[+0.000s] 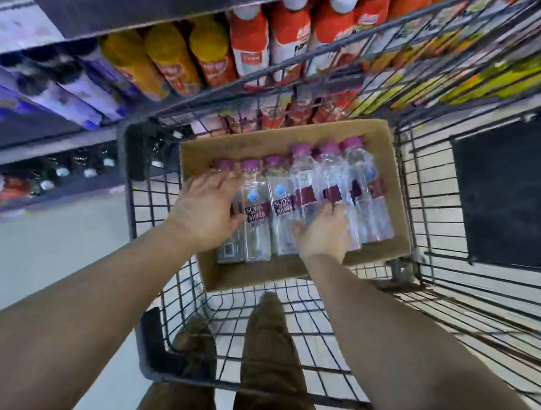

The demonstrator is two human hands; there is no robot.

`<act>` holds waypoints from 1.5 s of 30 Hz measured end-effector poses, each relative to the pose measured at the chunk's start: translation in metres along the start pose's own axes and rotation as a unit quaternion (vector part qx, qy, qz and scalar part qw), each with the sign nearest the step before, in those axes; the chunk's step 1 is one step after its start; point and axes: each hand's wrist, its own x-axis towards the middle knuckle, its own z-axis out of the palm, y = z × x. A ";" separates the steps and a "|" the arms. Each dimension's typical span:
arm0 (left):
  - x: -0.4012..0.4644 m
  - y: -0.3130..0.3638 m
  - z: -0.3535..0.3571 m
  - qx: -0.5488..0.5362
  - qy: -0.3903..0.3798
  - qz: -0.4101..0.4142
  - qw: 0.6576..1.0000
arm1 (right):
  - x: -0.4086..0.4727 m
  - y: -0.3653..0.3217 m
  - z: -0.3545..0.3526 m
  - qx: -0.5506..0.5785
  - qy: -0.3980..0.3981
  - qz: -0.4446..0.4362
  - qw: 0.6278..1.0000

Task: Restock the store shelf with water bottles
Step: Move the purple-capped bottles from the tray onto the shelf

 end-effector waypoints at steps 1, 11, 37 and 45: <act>0.000 0.000 0.002 -0.001 -0.002 0.003 1.000 | 0.002 -0.002 0.002 0.004 0.005 0.005 1.000; -0.005 -0.014 0.006 -0.033 -0.010 0.017 0.999 | 0.011 -0.010 -0.004 0.052 -0.056 0.020 0.997; 0.004 -0.016 0.018 -0.610 -0.190 -0.144 0.755 | 0.012 -0.003 -0.031 0.360 -0.133 -0.024 0.923; 0.003 -0.023 0.022 -0.599 -0.160 -0.184 0.763 | 0.038 0.036 -0.007 0.040 -0.011 0.087 0.995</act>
